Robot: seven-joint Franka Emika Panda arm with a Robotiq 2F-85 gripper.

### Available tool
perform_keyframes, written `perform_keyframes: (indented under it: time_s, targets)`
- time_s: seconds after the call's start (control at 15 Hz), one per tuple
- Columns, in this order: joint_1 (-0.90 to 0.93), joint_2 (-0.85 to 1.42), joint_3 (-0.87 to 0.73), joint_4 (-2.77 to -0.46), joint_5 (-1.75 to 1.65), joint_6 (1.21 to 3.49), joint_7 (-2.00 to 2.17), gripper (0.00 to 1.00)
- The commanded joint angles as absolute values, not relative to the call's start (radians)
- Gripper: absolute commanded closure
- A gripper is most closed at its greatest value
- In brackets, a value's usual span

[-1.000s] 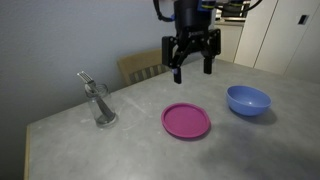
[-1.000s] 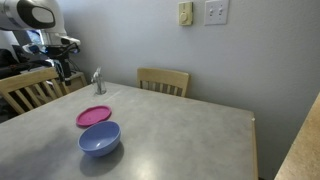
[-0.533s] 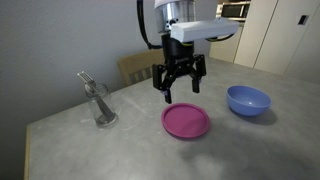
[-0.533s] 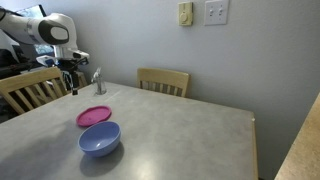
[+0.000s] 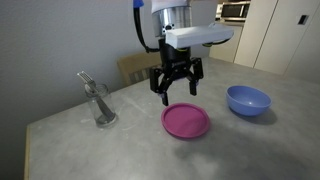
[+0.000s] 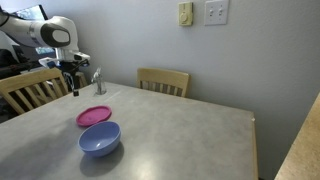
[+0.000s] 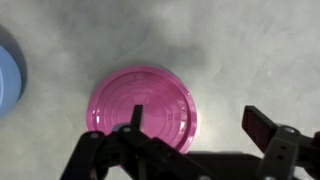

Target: Put the plate on top of the bowl

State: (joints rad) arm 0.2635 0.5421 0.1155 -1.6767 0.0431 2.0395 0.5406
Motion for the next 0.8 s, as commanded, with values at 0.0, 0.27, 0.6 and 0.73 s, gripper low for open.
perform_keyframes:
  time_s: [0.0, 0.27, 0.6, 0.73]
  targets:
    - [0.287, 0.609, 0.084, -1.618, 0.035, 2.063, 0.548, 0.00]
    - [0.274, 0.674, 0.071, -1.577, 0.047, 2.081, 0.511, 0.00]
    - [0.276, 0.773, 0.081, -1.492, 0.051, 2.066, 0.433, 0.00]
    - [0.278, 0.805, 0.083, -1.462, 0.050, 2.055, 0.403, 0.00]
